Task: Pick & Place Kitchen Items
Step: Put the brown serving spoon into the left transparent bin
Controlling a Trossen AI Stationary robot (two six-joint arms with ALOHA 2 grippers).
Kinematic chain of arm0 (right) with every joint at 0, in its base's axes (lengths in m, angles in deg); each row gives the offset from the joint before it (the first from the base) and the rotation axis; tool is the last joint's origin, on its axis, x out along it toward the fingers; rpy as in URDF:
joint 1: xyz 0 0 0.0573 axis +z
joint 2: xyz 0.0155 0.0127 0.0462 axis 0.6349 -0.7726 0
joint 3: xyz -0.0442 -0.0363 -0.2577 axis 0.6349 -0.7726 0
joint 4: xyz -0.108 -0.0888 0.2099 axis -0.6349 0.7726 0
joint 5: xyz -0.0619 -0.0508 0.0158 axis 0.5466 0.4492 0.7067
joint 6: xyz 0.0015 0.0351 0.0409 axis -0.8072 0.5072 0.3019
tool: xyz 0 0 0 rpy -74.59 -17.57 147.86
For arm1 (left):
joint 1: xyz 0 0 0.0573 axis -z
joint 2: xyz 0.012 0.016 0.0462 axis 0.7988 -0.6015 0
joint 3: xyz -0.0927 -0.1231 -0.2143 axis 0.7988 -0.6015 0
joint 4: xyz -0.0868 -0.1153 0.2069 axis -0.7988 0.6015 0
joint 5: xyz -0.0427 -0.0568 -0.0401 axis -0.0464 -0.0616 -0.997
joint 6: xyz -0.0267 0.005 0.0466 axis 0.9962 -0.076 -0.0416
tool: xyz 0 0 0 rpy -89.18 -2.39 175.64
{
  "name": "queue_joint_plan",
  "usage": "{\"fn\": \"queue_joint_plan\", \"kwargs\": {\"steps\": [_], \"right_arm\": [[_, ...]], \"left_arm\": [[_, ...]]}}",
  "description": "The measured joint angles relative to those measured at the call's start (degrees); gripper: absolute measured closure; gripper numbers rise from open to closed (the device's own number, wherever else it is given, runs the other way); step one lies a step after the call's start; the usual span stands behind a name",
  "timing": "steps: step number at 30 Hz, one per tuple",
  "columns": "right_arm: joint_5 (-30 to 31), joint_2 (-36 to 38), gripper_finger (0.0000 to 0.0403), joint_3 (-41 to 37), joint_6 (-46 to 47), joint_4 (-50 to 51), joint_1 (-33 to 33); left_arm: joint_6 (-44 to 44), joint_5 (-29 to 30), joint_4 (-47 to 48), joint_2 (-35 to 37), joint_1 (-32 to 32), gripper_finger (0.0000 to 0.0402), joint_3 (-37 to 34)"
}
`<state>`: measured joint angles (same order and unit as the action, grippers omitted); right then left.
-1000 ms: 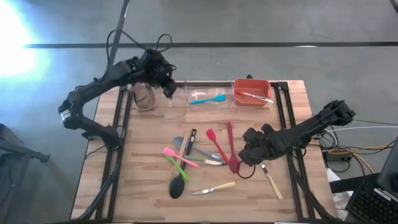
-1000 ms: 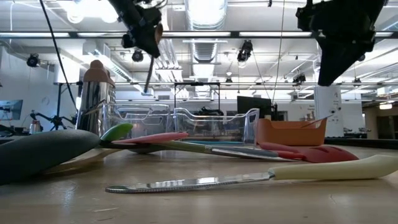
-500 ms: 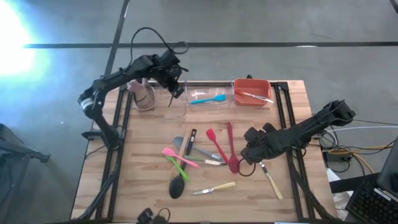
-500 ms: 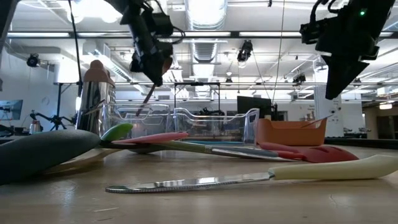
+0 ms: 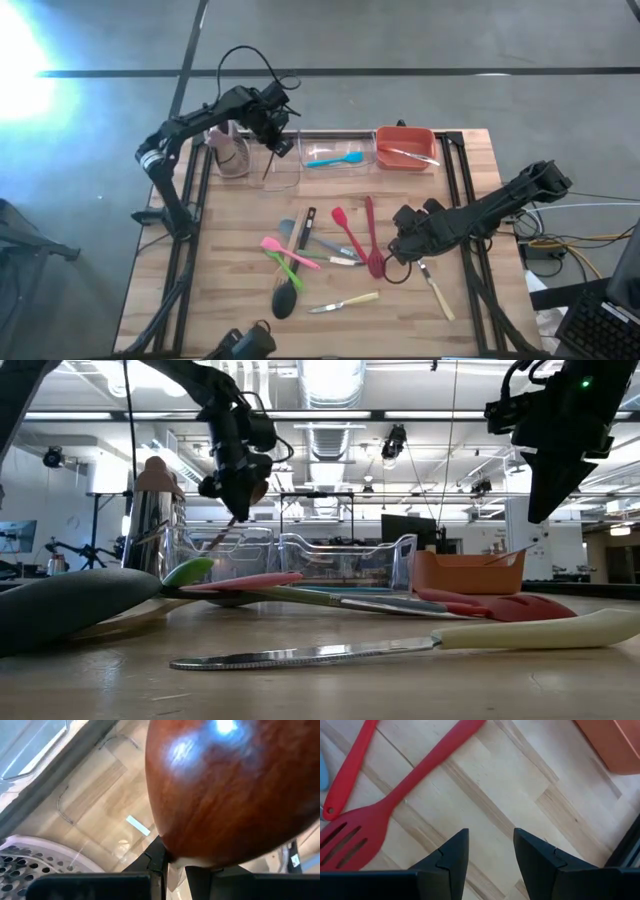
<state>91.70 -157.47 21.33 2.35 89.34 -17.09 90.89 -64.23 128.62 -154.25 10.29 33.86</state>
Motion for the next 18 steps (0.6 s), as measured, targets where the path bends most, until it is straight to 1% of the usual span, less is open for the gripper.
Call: {"fn": "queue_joint_plan", "kwargs": {"steps": [4, 7, 18], "right_arm": [[0.0, 0.0, 0.0256, 0.0, 0.0, 0.0, 0.0], [0.0, 0.0, 0.0261, 0.0, -0.1, 0.0, 0.0], [0.2, 0.0, 0.0266, 0.0, -0.2, 0.0, 0.0]], "left_arm": [[-0.8, -2.1, 2.1, -2.5, -0.5, 0.0356, 0.0], [-1.8, -2.2, 3.3, -4.4, -0.7, 0.0356, 0.0], [-2.9, -3.0, 3.0, -9.0, -2.2, 0.0358, 0.0]]}}
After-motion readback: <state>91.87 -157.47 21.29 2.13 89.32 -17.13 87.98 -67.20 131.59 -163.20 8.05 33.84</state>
